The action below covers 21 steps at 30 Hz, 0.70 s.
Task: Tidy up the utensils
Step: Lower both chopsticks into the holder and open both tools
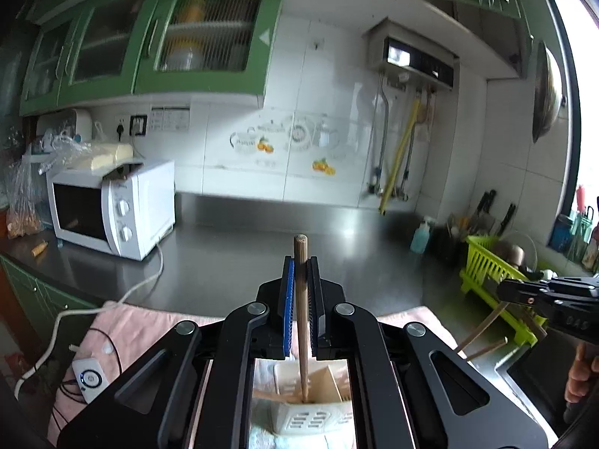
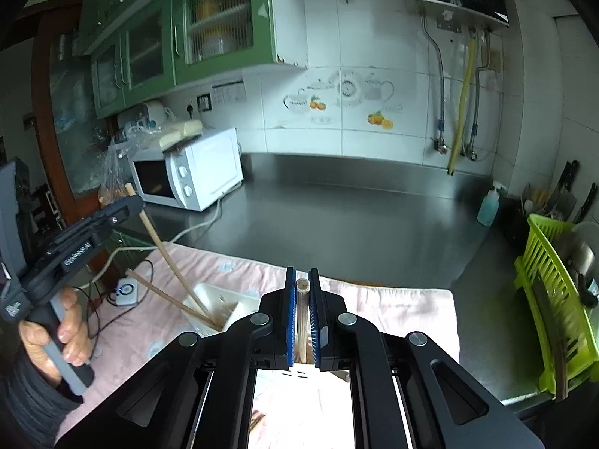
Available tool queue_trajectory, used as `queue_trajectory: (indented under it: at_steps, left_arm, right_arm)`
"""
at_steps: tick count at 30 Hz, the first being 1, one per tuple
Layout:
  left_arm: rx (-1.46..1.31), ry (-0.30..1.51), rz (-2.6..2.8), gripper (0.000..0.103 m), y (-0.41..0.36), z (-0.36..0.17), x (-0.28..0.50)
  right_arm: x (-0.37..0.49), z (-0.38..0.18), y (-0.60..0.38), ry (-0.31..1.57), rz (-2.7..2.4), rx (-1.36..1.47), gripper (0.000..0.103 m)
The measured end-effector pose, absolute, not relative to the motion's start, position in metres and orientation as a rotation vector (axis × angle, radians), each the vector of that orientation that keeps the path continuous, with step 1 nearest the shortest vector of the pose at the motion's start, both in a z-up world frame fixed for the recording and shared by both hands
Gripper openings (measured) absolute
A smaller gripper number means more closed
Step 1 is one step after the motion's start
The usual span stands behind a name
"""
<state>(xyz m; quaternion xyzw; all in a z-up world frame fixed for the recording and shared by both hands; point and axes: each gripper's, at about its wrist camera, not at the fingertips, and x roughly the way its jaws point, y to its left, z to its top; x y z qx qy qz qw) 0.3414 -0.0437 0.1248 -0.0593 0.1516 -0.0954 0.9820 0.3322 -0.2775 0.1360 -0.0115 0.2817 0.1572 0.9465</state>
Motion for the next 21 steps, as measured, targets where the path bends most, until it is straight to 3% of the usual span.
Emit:
queue_trajectory:
  at_steps: [2, 6, 8, 11, 12, 21]
  left_arm:
    - [-0.115, 0.312, -0.188, 0.011, -0.043, 0.123, 0.339]
    - [-0.105, 0.323, -0.198, 0.021, -0.044, 0.124, 0.329]
    - [-0.096, 0.317, -0.192, 0.037, -0.044, 0.124, 0.318]
    - [-0.083, 0.315, -0.187, 0.047, -0.044, 0.125, 0.297]
    - [-0.073, 0.317, -0.182, 0.054, -0.043, 0.124, 0.286]
    - [-0.074, 0.328, -0.138, 0.083, -0.025, 0.112, 0.194]
  right_arm:
    - [0.332, 0.131, -0.276, 0.582, 0.314, -0.029, 0.009]
    - [0.323, 0.134, -0.281, 0.557, 0.300, -0.021, 0.033]
    - [0.311, 0.136, -0.282, 0.537, 0.286, -0.033, 0.034]
    - [0.288, 0.139, -0.281, 0.516, 0.271, -0.056, 0.037]
    - [0.276, 0.138, -0.281, 0.510, 0.268, -0.061, 0.042]
    - [0.184, 0.097, -0.279, 0.531, 0.267, -0.051, 0.064]
